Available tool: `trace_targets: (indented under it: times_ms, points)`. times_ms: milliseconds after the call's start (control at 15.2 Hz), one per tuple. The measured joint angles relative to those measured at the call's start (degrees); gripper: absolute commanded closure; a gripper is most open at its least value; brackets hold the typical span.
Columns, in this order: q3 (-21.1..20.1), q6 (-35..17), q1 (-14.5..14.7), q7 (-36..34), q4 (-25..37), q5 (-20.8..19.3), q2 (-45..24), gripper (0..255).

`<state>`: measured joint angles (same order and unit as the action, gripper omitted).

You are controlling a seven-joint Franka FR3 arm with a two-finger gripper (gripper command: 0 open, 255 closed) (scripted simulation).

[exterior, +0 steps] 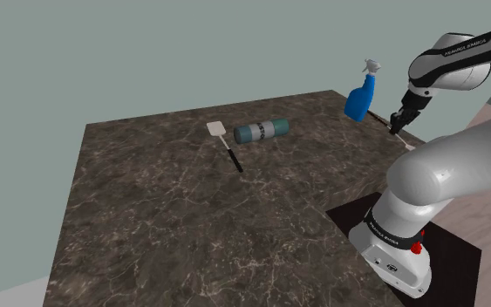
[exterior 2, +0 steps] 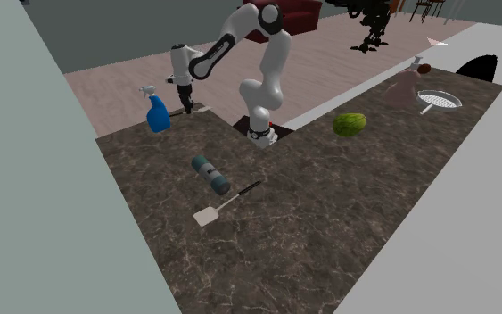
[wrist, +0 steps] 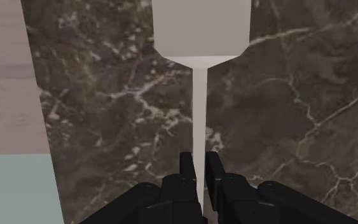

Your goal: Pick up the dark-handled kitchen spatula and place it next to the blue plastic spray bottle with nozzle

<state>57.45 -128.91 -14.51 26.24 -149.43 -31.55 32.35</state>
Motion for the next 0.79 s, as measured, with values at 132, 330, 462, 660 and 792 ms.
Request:
trace_targets:
  times_ms: [132, 330, 462, 660, 792]
  points:
    - [0.45, -0.68, 0.26, 0.04, -0.20, -0.03, -0.44, 255]
    - [0.58, -0.86, 0.29, 0.06, -0.26, -0.06, -0.54, 255]
    - [0.59, -0.88, 0.30, 0.06, -0.27, -0.06, -0.54, 255]
    - [0.59, -0.88, 0.30, 0.06, -0.27, -0.06, -0.54, 0]
    - [0.59, -0.88, 0.30, 0.06, -0.27, -0.06, -0.54, 0]
